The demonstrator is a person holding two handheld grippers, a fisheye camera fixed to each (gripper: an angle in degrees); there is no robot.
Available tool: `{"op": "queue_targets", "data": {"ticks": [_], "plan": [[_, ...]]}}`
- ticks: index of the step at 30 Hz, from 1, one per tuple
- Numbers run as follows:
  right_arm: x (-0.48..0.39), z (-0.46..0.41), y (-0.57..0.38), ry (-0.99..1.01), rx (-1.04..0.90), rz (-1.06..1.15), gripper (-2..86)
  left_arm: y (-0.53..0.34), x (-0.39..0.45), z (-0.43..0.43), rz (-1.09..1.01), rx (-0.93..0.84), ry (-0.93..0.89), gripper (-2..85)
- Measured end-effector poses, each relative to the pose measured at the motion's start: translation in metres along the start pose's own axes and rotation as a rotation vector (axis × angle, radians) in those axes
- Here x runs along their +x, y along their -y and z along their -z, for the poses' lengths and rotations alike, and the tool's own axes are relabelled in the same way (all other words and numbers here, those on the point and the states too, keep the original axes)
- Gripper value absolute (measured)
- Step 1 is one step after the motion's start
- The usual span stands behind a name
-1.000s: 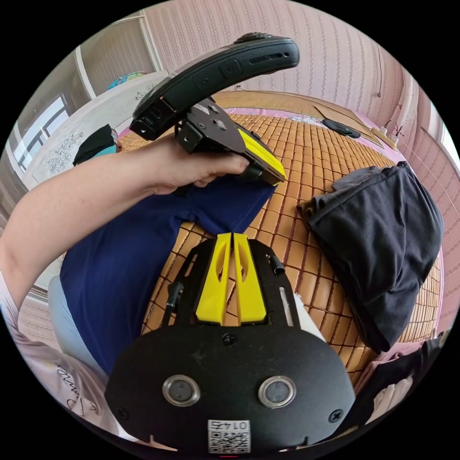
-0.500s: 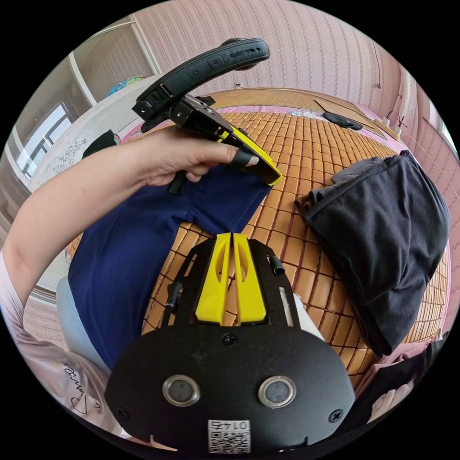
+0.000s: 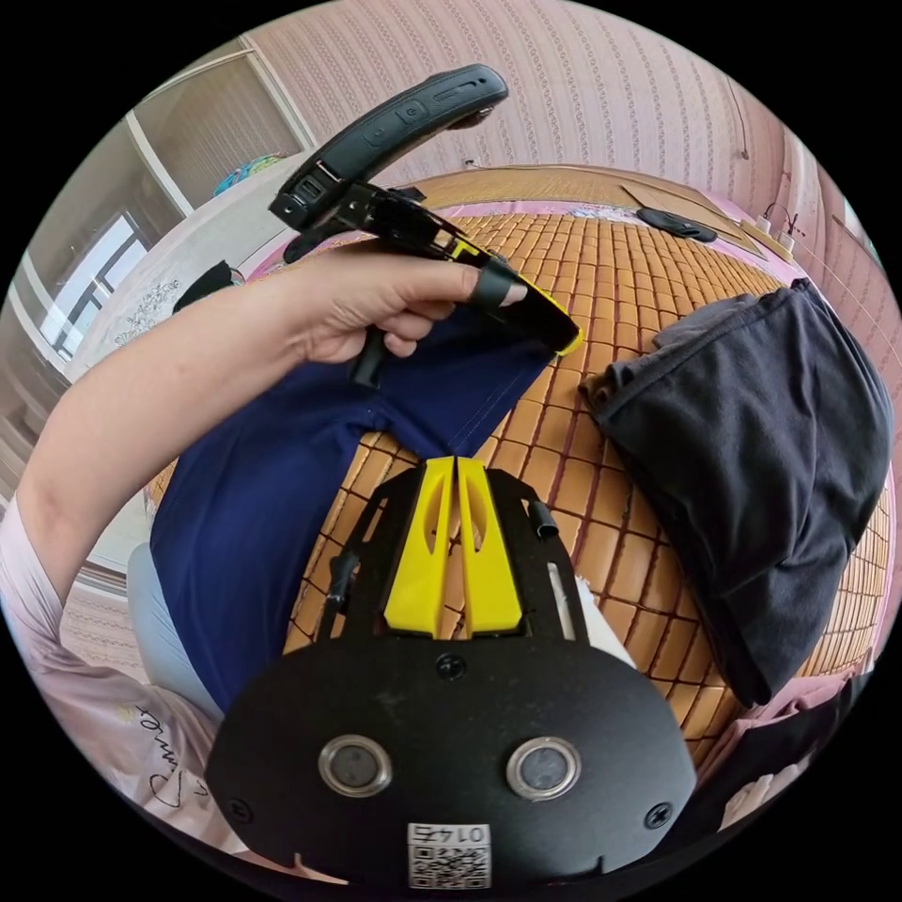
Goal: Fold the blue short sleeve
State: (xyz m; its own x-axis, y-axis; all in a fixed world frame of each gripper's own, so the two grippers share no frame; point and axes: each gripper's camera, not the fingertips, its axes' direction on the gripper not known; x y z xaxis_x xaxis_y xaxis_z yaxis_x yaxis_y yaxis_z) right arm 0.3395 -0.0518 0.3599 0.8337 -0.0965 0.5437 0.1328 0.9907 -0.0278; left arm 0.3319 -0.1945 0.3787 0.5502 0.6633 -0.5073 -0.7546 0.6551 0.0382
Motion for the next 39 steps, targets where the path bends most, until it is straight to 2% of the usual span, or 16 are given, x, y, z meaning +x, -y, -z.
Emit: {"op": "queue_targets", "data": {"ticks": [4,9,12,15,17,20,26,29,35,39], "plan": [[-0.006,0.010,-0.001,-0.019,-0.023,0.005,0.0,-0.027,0.007,0.053,-0.042,0.074,0.097,6.4],[-0.018,0.020,-0.002,-0.068,-0.051,0.030,0.0,-0.095,0.010,0.131,-0.079,0.201,0.025,6.4],[-0.024,0.027,-0.002,-0.036,-0.042,0.040,0.1,-0.172,0.013,0.182,-0.092,0.256,0.024,5.9],[-0.040,0.040,-0.003,-0.050,-0.023,0.076,0.4,-0.279,0.021,0.227,-0.089,0.273,0.144,5.8],[-0.054,0.054,-0.005,-0.068,0.009,0.109,0.7,-0.375,0.027,0.254,-0.028,0.222,0.270,5.7],[-0.080,0.084,-0.013,-0.077,0.088,0.161,1.7,-0.498,0.031,0.275,0.151,0.111,0.330,5.8],[-0.144,0.139,-0.078,-0.014,0.148,0.258,4.9,-0.681,0.055,0.305,0.478,0.063,0.242,7.0],[-0.166,0.145,-0.146,-0.009,0.157,0.213,5.6,-0.725,0.062,0.311,0.531,0.089,0.213,8.0],[-0.179,0.124,-0.246,0.147,-0.003,0.003,9.6,-0.762,0.068,0.311,0.471,0.078,0.127,9.1],[-0.191,0.136,-0.266,0.064,0.003,-0.049,10.4,-0.784,0.076,0.318,0.476,0.096,0.105,8.7]]}}
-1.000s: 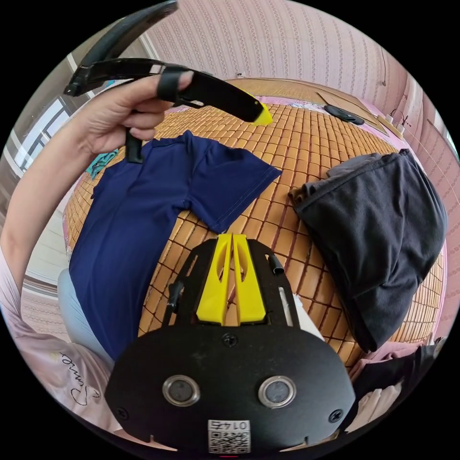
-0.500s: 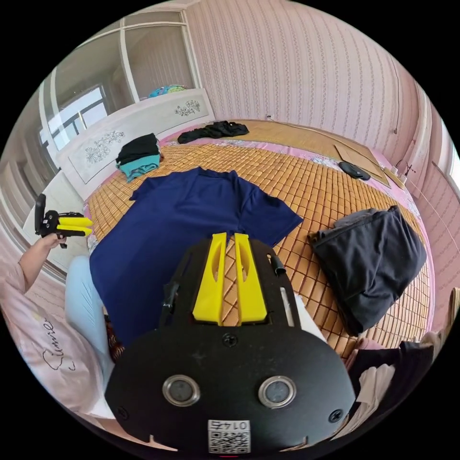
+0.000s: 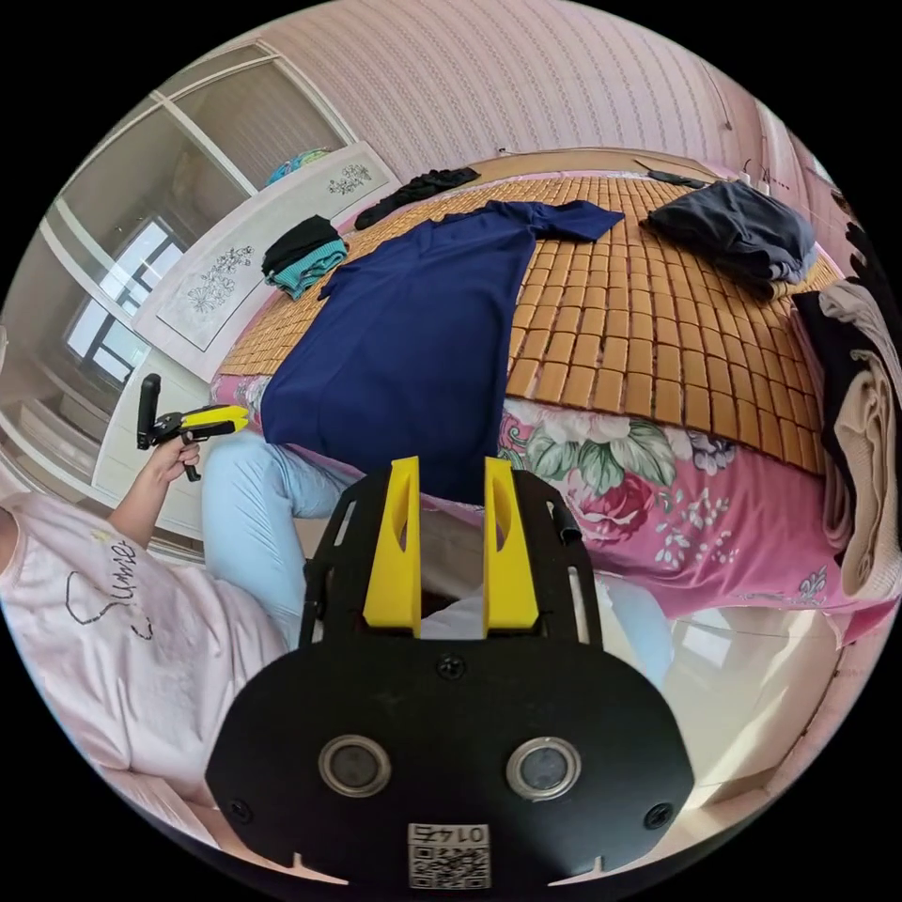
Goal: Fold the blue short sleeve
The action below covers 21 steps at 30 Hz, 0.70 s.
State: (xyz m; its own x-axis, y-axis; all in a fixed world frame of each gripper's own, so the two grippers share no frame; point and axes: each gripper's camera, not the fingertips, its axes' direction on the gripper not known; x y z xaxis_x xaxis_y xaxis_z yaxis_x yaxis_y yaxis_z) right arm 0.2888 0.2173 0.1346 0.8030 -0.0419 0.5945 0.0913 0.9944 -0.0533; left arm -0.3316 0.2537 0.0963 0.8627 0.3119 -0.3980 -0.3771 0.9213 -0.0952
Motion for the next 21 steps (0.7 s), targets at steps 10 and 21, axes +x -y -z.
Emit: {"op": "queue_targets", "data": {"ticks": [10,21], "plan": [[-0.021,-0.034,0.012,-0.167,-0.216,0.008,11.2,-0.028,-0.002,0.031,-0.048,0.022,0.074,9.1],[-0.021,-0.020,0.008,-0.095,-0.127,-0.009,1.3,-0.015,-0.009,0.014,-0.062,-0.193,0.043,7.2]]}}
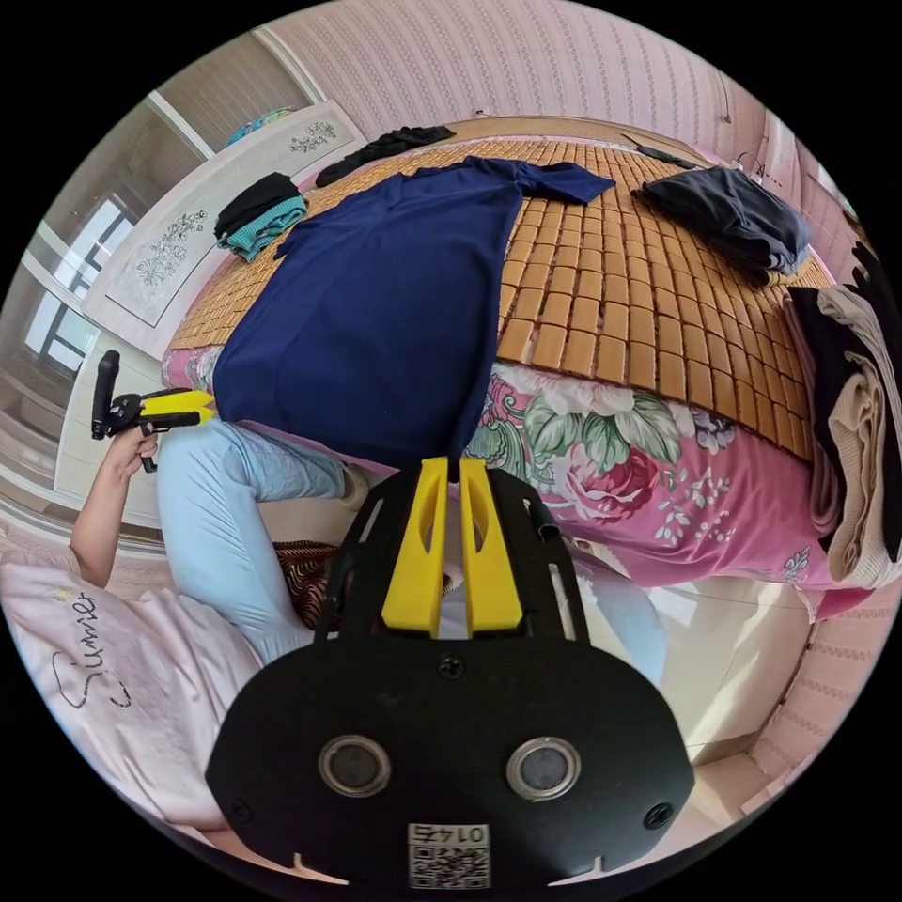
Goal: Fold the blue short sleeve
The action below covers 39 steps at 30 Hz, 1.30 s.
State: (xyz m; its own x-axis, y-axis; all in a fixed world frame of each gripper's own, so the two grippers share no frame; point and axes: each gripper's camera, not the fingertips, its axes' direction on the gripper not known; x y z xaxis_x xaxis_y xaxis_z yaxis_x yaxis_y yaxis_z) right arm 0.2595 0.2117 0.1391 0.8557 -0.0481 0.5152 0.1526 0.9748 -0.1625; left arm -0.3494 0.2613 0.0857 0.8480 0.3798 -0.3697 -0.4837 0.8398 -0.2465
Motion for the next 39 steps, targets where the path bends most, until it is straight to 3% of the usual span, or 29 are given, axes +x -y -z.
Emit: {"op": "queue_targets", "data": {"ticks": [4,13,18,22,26,28,32,39], "plan": [[0.003,0.004,-0.004,0.016,-0.003,-0.006,1.0,0.003,0.000,-0.001,-0.006,-0.043,0.080,-0.2],[0.017,0.018,-0.014,0.070,0.018,-0.020,0.9,-0.010,-0.014,0.019,-0.026,0.028,-0.006,-1.0],[0.022,0.017,-0.014,0.090,0.015,-0.028,0.9,-0.014,-0.018,0.019,-0.017,0.031,0.042,-0.8],[0.020,0.011,-0.011,0.074,-0.013,-0.018,1.0,-0.013,-0.023,0.017,0.038,0.035,0.046,0.2],[0.018,0.008,-0.010,0.057,-0.020,-0.010,1.0,0.003,-0.028,0.006,0.055,0.015,-0.009,9.3],[0.018,0.007,-0.009,0.055,-0.026,-0.009,1.0,0.014,-0.030,-0.002,0.055,-0.017,-0.032,9.6],[0.018,0.007,-0.009,0.054,-0.017,-0.008,1.1,0.028,-0.027,-0.008,0.008,-0.050,-0.014,0.4],[0.021,0.002,-0.007,0.062,-0.041,-0.001,1.4,0.025,-0.030,0.000,-0.003,-0.030,-0.003,-0.3]]}}
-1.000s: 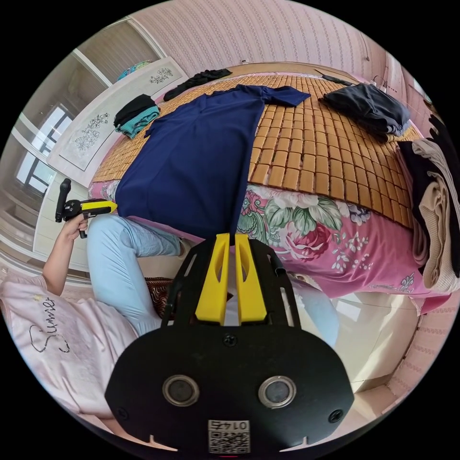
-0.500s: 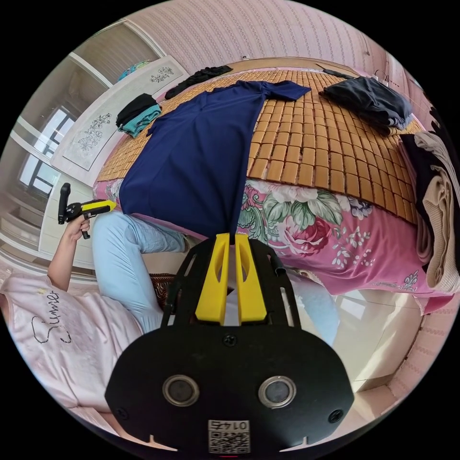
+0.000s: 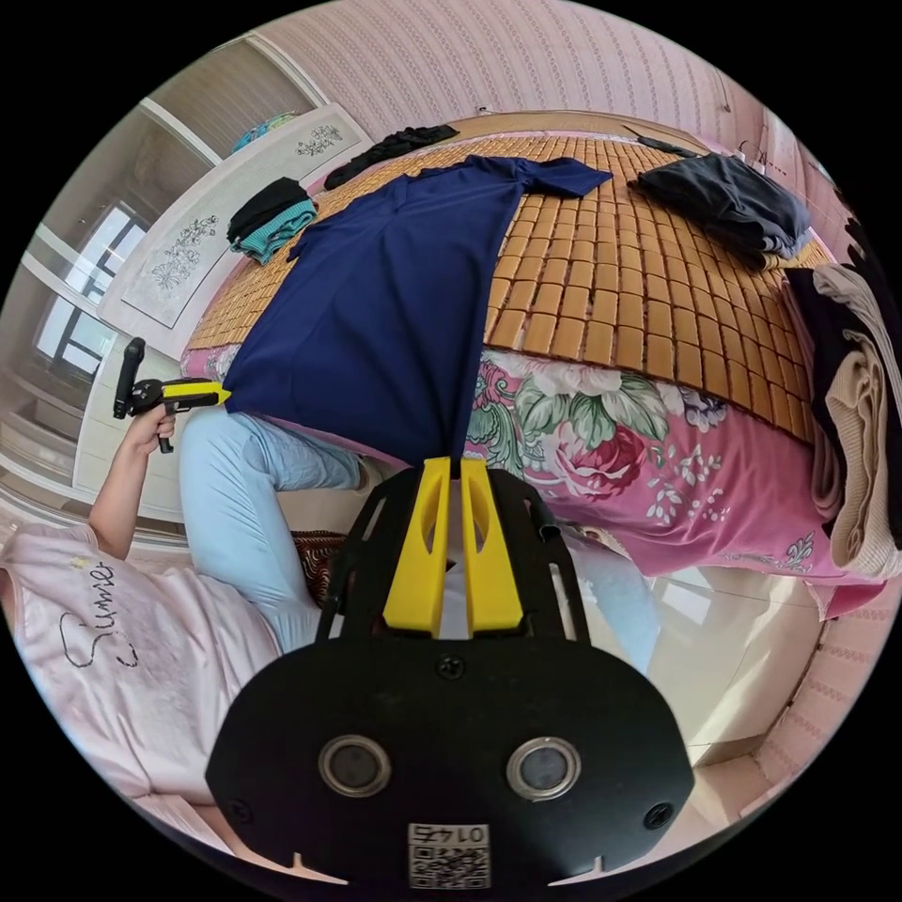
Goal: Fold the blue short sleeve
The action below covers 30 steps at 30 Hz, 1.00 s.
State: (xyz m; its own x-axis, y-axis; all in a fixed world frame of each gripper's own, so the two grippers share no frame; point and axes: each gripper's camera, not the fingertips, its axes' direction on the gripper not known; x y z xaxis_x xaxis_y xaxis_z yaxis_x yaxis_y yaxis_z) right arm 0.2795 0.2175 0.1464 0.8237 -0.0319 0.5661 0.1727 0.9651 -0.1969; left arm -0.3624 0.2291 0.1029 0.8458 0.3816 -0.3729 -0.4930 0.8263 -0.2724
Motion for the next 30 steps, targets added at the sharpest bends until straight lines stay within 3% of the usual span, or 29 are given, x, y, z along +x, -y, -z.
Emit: {"op": "queue_targets", "data": {"ticks": [8,15,20,25,30], "plan": [[0.005,-0.002,0.003,-0.001,-0.046,0.008,4.5,0.003,-0.012,0.000,0.052,0.064,-0.084,7.4],[0.030,0.028,0.040,-0.038,0.205,-0.010,5.6,0.040,0.002,0.037,-0.060,0.295,-0.049,6.0],[0.033,0.024,0.118,-0.130,0.359,0.075,6.8,0.122,0.035,0.045,-0.224,0.590,-0.017,4.2],[0.048,-0.018,0.215,-0.216,0.278,0.128,8.2,0.234,0.069,0.017,-0.347,0.599,-0.083,6.9],[0.051,-0.059,0.251,-0.334,0.214,0.188,8.6,0.352,0.113,-0.023,-0.462,0.524,-0.114,7.0]]}}
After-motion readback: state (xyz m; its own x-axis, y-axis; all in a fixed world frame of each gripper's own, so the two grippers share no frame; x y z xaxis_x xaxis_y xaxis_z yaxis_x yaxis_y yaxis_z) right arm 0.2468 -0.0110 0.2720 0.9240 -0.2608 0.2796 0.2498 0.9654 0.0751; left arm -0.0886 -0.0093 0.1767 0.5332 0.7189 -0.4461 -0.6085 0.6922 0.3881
